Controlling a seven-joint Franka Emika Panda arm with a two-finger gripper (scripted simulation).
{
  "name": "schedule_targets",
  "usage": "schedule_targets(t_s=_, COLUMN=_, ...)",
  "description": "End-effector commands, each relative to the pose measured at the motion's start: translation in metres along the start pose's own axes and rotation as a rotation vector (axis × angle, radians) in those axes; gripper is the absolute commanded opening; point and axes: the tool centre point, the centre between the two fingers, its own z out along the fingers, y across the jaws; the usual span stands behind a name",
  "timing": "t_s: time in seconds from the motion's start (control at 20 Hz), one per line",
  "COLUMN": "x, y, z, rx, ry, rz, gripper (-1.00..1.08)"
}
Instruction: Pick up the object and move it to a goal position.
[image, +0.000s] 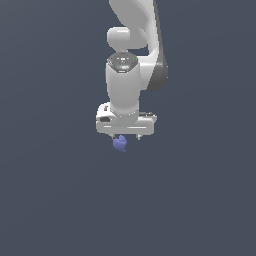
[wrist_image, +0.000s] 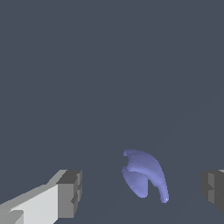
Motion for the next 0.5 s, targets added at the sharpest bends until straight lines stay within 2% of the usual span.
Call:
schedule_targets(t_s=0.0, x=0.0, y=0.0, z=0.0, rx=0.0, ry=0.0, rz=0.0, gripper=1.0)
schedule_targets(t_s=0.45, x=0.002, y=0.0, z=-0.011, rx=-0.01, ry=0.006, rz=-0.036, gripper=1.0)
